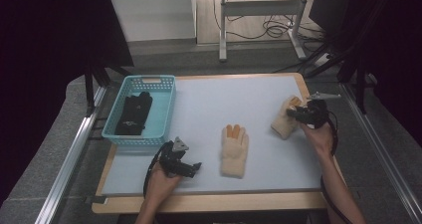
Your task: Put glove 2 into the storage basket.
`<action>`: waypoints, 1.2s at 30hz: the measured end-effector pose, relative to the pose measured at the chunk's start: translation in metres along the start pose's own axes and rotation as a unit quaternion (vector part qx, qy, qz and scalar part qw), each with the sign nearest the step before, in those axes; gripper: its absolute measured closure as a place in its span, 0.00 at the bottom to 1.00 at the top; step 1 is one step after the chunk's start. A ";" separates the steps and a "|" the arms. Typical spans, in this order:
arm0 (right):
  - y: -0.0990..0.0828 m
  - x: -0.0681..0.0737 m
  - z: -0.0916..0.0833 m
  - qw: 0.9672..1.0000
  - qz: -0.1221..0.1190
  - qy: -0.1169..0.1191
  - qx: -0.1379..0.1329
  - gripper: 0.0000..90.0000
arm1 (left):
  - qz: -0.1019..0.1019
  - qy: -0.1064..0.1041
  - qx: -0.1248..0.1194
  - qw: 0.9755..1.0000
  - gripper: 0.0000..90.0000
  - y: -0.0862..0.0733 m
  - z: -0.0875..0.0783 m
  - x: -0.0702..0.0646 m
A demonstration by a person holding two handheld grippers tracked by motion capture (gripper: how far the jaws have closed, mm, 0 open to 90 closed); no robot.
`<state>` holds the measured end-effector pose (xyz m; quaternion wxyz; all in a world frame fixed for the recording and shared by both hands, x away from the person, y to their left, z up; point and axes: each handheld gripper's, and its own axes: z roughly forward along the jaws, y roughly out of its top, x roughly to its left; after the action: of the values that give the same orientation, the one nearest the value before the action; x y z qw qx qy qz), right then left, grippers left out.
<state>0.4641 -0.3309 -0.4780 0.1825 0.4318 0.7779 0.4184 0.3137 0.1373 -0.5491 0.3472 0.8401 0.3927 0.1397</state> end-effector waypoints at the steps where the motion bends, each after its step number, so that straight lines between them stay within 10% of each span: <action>1: 0.000 0.004 -0.001 1.000 -0.002 0.007 -0.001 0.67 | 0.000 0.000 0.000 1.000 0.02 0.000 0.000 0.000; 14: 0.008 0.074 -0.021 0.992 -0.063 0.106 -0.005 0.67 | 0.000 0.000 0.000 1.000 0.02 0.000 0.000 0.000; 26: 0.013 0.156 -0.025 0.974 -0.132 0.182 0.015 0.67 | 0.000 0.001 -0.001 1.000 0.02 0.000 0.000 0.000; 36: 0.001 0.200 0.017 0.967 -0.172 0.177 0.066 0.66 | 0.000 0.001 -0.001 1.000 0.02 0.000 0.000 0.000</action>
<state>0.3633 -0.1574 -0.4718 0.0825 0.2216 0.8864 0.3981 0.3136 0.1373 -0.5492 0.3475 0.8397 0.3927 0.1413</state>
